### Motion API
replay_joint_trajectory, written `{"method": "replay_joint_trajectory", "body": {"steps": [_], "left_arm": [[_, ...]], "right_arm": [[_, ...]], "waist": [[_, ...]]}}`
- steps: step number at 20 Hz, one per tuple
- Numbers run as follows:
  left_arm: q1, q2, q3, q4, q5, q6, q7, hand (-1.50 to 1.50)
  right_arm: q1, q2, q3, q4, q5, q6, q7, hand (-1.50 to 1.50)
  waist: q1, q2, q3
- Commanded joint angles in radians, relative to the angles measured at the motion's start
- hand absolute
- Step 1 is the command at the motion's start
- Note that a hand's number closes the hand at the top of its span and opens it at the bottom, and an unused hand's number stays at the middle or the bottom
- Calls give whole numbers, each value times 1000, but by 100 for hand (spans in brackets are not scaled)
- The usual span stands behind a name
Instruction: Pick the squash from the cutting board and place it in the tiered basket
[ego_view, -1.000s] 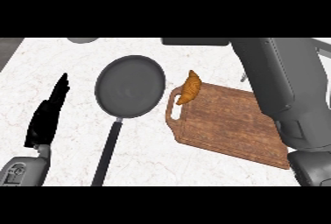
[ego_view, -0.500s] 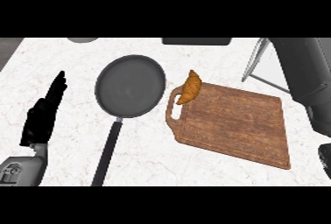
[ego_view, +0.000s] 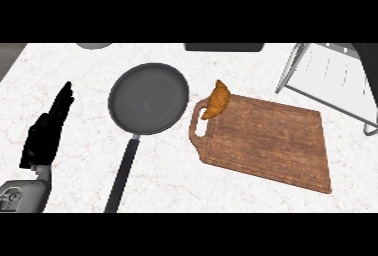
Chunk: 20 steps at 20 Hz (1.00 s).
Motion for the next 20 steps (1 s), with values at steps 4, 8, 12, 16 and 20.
{"method": "replay_joint_trajectory", "body": {"steps": [4,8,12,16,20], "left_arm": [[2,-3,24,0,-7,-3,15,0],[-27,-23,11,22,-23,0,-1,0],[13,-38,18,14,-16,-2,-34,0],[-44,-34,18,37,-23,-10,18,0],[0,-41,9,-36,-33,-9,32,0]], "right_arm": [[38,-90,-43,29,-44,29,-153,150],[90,-86,-103,85,-104,-43,-233,150],[106,-108,-147,99,-162,-20,-313,150],[124,-75,-236,124,-252,-5,-258,150],[173,-104,-277,112,-301,-5,-266,-150]], "waist": [[-5,-3,0],[-1,2,1],[-2,0,1],[-9,2,1],[-6,-3,1]]}}
